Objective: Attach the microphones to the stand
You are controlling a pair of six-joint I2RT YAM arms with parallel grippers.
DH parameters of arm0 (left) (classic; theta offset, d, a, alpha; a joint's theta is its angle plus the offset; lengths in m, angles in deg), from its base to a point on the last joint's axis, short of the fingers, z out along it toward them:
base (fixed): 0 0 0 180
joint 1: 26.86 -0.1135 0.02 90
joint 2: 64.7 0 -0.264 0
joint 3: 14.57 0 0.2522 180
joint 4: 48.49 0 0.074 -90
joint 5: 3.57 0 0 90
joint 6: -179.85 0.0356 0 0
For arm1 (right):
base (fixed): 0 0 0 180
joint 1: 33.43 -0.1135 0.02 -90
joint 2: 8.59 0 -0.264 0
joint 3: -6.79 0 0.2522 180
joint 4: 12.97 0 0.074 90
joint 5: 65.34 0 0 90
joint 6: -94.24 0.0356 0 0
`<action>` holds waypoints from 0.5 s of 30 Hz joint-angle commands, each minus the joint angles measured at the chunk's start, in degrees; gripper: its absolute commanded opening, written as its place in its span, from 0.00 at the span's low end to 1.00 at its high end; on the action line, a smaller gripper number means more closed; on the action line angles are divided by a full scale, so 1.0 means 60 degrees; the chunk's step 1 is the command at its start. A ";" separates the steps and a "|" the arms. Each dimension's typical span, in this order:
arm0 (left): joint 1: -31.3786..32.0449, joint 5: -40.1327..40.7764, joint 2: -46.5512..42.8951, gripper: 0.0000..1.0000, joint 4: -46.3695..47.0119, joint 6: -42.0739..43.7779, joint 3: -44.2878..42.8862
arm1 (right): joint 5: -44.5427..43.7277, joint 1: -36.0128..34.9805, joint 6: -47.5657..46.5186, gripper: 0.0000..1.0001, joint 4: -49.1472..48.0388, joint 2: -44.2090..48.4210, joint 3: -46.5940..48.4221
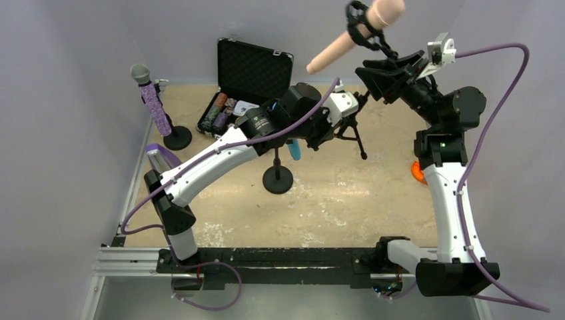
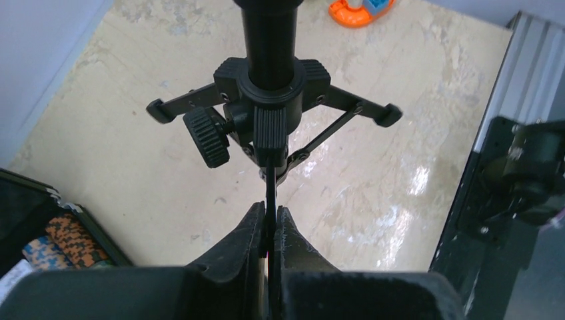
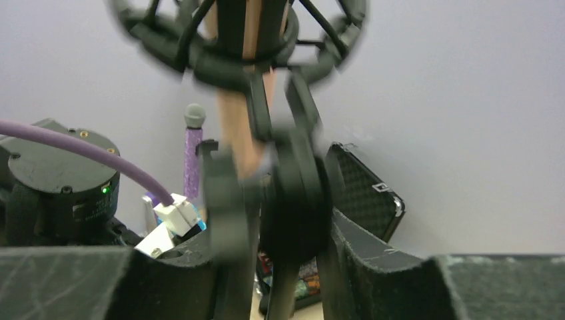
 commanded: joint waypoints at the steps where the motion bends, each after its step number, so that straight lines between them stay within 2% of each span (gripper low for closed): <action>1: -0.0077 -0.0791 -0.0561 0.00 0.0039 0.1716 -0.0762 | 0.0550 0.0074 -0.0895 0.44 -0.0140 0.0348 -0.0232; 4: -0.0267 -0.0983 -0.0539 0.00 0.0144 0.1611 -0.0923 | 0.0569 0.0075 -0.1545 0.54 0.0395 0.0566 -0.0451; 12: -0.0642 -0.1721 -0.0535 0.00 0.1210 0.0672 -0.0825 | 0.0455 0.0075 -0.2280 0.65 0.1154 0.1053 -0.1063; 15: -0.0790 -0.1795 -0.0552 0.00 0.1573 0.0256 -0.0824 | 0.0479 0.0422 -0.2213 0.69 0.1433 0.1170 -0.1037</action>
